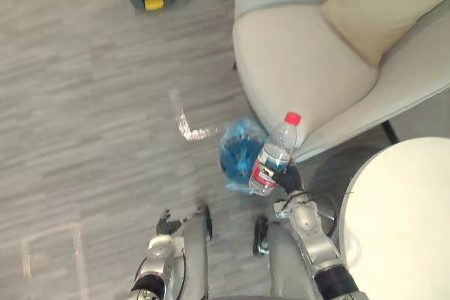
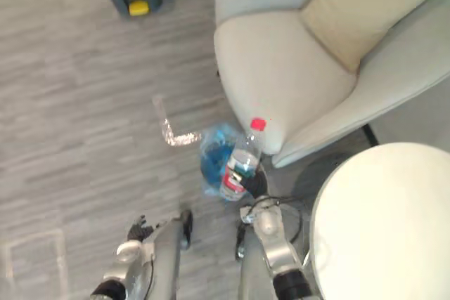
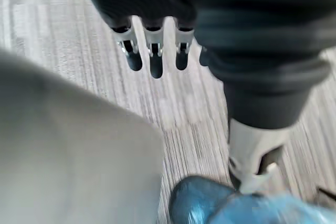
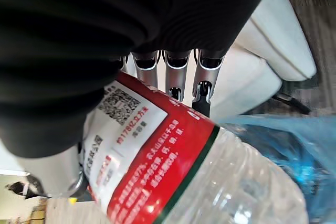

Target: Gather rubbish on tea table into small bin, then transfer packed bag to large trash can.

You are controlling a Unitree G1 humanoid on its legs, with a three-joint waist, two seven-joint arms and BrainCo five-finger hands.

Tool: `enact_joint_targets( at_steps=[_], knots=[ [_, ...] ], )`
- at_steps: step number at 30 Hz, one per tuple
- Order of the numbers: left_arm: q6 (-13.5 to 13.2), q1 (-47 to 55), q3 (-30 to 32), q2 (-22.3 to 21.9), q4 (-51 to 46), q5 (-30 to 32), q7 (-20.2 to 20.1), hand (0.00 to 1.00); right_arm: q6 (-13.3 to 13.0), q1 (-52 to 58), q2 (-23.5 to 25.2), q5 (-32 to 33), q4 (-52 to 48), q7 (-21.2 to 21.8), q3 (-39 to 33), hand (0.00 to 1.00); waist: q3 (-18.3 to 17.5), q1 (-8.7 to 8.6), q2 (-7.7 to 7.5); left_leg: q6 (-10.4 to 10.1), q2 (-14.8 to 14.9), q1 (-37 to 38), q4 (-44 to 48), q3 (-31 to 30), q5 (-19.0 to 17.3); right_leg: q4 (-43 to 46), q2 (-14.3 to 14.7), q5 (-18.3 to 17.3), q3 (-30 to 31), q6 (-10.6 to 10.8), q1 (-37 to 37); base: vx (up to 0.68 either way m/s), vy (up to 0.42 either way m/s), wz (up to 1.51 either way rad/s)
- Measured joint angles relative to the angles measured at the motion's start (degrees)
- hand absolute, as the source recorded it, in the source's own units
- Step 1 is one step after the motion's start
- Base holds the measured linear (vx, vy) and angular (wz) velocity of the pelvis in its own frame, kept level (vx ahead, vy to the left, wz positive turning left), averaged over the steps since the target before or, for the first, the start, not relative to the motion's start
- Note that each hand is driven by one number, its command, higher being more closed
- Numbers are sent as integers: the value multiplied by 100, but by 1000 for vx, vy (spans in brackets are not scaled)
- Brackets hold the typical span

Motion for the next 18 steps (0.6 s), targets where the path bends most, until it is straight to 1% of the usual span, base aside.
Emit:
enact_joint_targets(
  at_steps=[1,2,4,6,7,10,11,15,17,18],
  knots=[
    [-4,-154,98,-9,-42,-60,90,0,3,-211,-23,6,15,-94,-80,100,32,2,-7,9,0,-337,-2,15,85,29,-20,82,-1,-14,-354,-144,15,2],
    [-12,-220,123,-7,-49,-79,103,0,4,-307,-45,6,21,-123,-106,100,60,2,-8,-2,2,-455,-10,24,122,32,-27,116,-2,-12,-480,-120,11,2],
    [-32,-451,152,11,-120,-133,188,0,6,-728,-181,11,104,-227,-168,100,179,6,-3,45,17,-860,-29,51,261,33,-40,241,-8,-20,-889,-72,6,1],
    [-45,-704,148,16,-225,-221,224,0,28,-1244,-268,16,349,-305,-216,100,278,13,-5,56,20,-1242,-86,75,421,3,-58,366,-12,-18,-1275,-51,12,3],
    [-64,-912,142,13,-291,-268,243,0,52,-1645,-403,16,572,-349,-220,100,373,27,-5,57,23,-1470,-132,73,523,-35,-63,447,-15,-11,-1498,0,0,0],
    [-122,-1322,110,-19,-492,-343,334,0,105,-2442,-620,15,914,-447,-207,100,555,63,-3,73,0,-1904,-231,92,687,-93,-90,584,-13,-2,-1925,-9,39,3],
    [-140,-1406,70,-33,-562,-345,342,0,130,-2636,-659,16,950,-468,-207,100,625,79,-2,74,-6,-1976,-239,100,711,-99,-99,598,-11,7,-1998,9,41,5],
    [-163,-1580,-155,-91,-841,-456,367,0,136,-3337,-761,20,1213,-559,-202,100,662,98,14,67,-71,-2319,-329,136,842,-60,-195,601,-59,18,-2351,26,34,14],
    [-177,-1667,-157,-153,-906,-472,373,0,134,-3597,-893,18,1344,-601,-204,100,668,102,22,58,-138,-2433,-422,128,951,-20,-275,587,-108,30,-2495,29,21,29],
    [-234,-1685,-176,-177,-942,-501,386,0,137,-3721,-960,18,1451,-642,-210,100,678,116,19,59,-153,-2497,-472,126,997,-11,-291,587,-120,30,-2578,24,12,24]
  ],
)
